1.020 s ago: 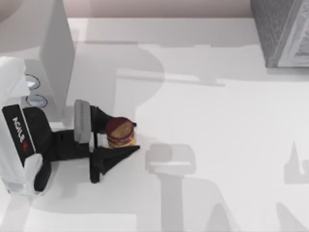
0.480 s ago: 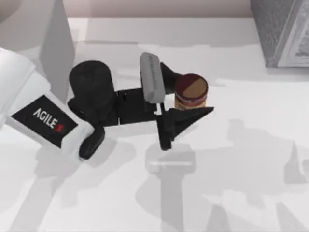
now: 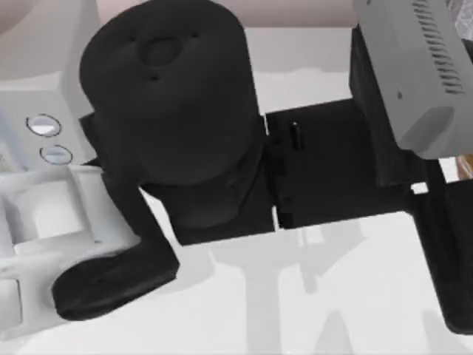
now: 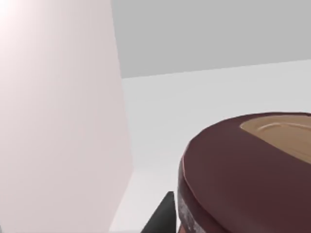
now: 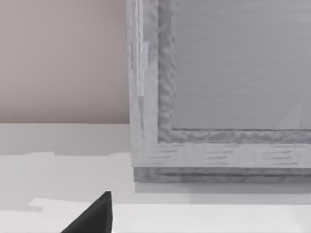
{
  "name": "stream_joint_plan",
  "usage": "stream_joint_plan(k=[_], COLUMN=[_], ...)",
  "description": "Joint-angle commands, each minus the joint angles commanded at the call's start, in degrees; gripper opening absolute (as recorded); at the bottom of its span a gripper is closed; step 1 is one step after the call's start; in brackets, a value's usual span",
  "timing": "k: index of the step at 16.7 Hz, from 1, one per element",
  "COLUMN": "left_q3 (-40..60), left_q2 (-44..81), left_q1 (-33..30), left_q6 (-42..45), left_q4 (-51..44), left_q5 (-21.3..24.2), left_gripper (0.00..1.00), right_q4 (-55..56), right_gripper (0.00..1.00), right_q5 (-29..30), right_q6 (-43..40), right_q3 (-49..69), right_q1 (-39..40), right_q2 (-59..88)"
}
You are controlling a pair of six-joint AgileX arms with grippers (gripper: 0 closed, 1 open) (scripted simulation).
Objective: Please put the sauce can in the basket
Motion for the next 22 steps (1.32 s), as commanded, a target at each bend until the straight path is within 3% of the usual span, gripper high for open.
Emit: stream_joint_plan(k=[7, 12, 17, 22], left_q3=[4.97, 4.16, 0.53, -2.78], left_q2=[-46.65, -75.92, -96.99, -107.03], left_q1=[-29.46, -45.62, -56.64, -61.80], left_q6=[-1.11, -2.89, -4.37, -4.83], left_q4=[-47.70, -78.13, -102.33, -114.24], left_q5=[-31.50, -49.23, -60.59, -65.69], left_gripper=[0.00, 0.00, 0.00, 0.00], right_q4=[0.00, 0.00, 0.00, 0.00], right_gripper=[1.00, 1.00, 1.00, 1.00], right_q5=[0.00, 0.00, 0.00, 0.00], right_q6=[0.00, 0.00, 0.00, 0.00], right_q3=[0.00, 0.00, 0.00, 0.00], right_q1=[0.00, 0.00, 0.00, 0.00], right_q2=[0.00, 0.00, 0.00, 0.00])
